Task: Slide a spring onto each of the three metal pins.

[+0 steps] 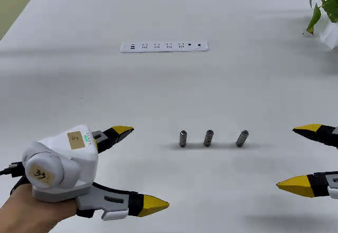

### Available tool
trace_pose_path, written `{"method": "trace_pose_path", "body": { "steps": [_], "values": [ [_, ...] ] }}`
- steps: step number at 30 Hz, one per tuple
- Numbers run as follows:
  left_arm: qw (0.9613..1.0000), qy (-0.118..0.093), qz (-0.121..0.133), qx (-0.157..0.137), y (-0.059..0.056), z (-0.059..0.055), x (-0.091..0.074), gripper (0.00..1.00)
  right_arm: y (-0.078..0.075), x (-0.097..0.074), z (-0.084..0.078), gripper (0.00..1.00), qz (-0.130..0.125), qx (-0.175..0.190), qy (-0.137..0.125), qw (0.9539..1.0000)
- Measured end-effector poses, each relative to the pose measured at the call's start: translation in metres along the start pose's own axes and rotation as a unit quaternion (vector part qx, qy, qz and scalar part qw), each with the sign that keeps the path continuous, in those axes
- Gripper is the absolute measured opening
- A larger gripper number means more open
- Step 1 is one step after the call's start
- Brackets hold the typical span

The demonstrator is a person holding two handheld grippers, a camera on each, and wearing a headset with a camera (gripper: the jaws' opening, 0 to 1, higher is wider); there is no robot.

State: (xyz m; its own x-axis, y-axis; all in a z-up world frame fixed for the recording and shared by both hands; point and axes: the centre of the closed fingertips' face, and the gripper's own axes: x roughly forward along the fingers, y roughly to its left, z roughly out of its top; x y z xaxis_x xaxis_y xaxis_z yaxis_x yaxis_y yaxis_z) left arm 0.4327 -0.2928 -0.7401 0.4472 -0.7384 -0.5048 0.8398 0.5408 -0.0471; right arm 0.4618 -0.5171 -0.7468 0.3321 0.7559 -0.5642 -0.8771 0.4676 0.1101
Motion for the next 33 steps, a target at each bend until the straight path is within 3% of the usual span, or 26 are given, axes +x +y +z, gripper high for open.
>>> {"method": "trace_pose_path", "body": {
  "steps": [9, 33],
  "values": [
    [0.9998, 0.004, 0.015, -0.011, 0.003, -0.003, 0.002, 1.00, -0.001, -0.002, 0.004, 0.92, -0.010, 0.003, -0.031, 0.9995],
    [0.9999, 0.005, 0.011, -0.008, 0.001, 0.002, 0.005, 1.00, 0.002, -0.003, 0.011, 0.93, -0.008, -0.005, -0.041, 0.9991]
  ]
}}
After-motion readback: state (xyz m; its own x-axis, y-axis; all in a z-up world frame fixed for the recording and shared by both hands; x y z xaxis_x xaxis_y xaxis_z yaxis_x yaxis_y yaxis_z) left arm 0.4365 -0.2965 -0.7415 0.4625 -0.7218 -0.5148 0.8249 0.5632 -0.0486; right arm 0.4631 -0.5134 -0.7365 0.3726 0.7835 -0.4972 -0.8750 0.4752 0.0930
